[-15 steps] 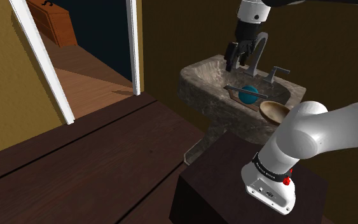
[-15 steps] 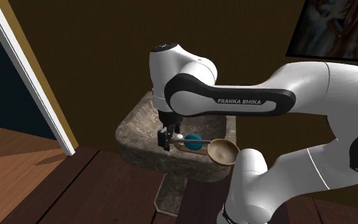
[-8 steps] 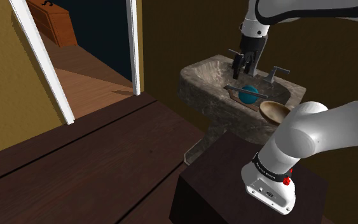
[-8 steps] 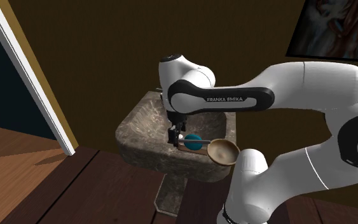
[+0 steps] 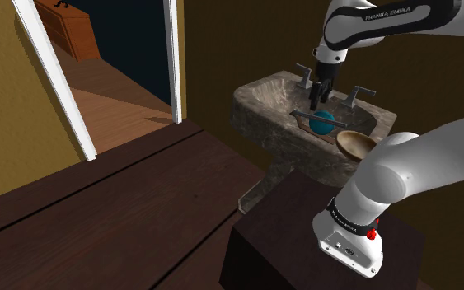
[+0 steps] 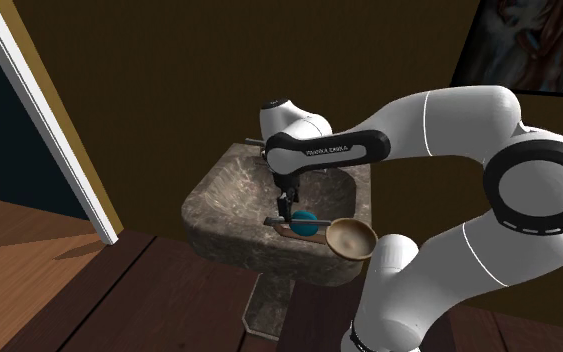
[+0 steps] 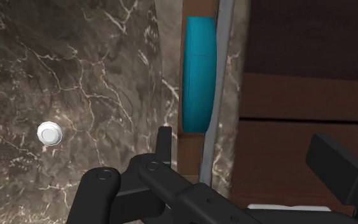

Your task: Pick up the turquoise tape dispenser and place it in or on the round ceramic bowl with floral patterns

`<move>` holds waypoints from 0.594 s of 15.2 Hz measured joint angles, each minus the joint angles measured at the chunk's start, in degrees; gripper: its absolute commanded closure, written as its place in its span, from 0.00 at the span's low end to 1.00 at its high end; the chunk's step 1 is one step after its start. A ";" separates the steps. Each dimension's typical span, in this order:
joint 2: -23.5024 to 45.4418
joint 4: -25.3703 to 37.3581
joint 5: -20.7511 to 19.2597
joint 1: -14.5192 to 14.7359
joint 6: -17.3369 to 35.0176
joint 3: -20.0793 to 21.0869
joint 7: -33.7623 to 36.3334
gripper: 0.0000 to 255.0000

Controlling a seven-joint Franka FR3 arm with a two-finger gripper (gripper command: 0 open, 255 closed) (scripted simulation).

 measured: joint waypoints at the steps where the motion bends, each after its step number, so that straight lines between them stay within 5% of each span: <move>1: 1.41 0.15 -0.59 -0.19 0.99 -1.30 -1.47 0.00; 9: 4.05 -4.10 -2.26 -0.79 7.58 -3.92 -2.68 0.00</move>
